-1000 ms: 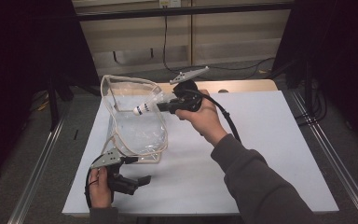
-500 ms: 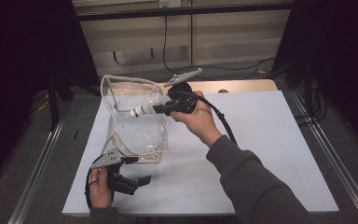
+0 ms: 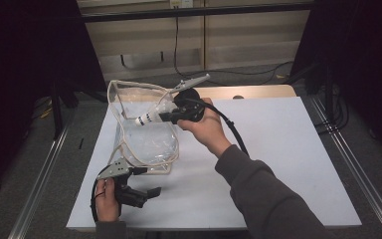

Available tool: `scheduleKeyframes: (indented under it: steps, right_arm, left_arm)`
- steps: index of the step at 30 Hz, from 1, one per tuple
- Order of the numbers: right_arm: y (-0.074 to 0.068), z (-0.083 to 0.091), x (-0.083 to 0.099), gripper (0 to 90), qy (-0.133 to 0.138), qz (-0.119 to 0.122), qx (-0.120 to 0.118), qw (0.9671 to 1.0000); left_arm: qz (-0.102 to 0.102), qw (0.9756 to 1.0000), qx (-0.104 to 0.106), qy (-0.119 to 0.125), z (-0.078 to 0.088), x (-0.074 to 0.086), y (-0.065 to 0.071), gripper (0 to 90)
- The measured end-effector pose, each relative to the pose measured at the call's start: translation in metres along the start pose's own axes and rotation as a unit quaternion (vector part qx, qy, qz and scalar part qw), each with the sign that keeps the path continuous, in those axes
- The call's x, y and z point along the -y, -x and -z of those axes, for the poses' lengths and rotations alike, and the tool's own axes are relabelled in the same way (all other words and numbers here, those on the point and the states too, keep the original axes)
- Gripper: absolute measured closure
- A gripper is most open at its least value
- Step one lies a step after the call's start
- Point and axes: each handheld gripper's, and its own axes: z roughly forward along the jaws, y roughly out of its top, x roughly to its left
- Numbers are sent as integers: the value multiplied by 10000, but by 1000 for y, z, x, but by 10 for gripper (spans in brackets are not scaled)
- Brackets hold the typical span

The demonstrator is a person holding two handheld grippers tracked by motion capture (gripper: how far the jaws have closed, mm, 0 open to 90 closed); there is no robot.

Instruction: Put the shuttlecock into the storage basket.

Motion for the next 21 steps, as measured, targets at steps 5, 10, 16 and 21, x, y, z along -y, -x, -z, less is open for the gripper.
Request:
scheduleKeyframes:
  steps: [5,10,16,21]
  right_arm:
    - [-4,-6,-2,884,-57,61,-9,10000]
    - [-7,-13,-2,884,-125,99,2,9999]
    - [-8,-18,-3,884,-146,113,17,9998]
    - [-9,-23,-3,884,-163,80,7,9998]
  left_arm:
    - [3,10000,-7,12,0,0,0,29]
    - [-22,10000,-8,-7,2,0,-1,30]
    - [-24,10000,-13,-4,2,0,-1,29]
    - [-11,10000,-2,30,1,1,-1,30]
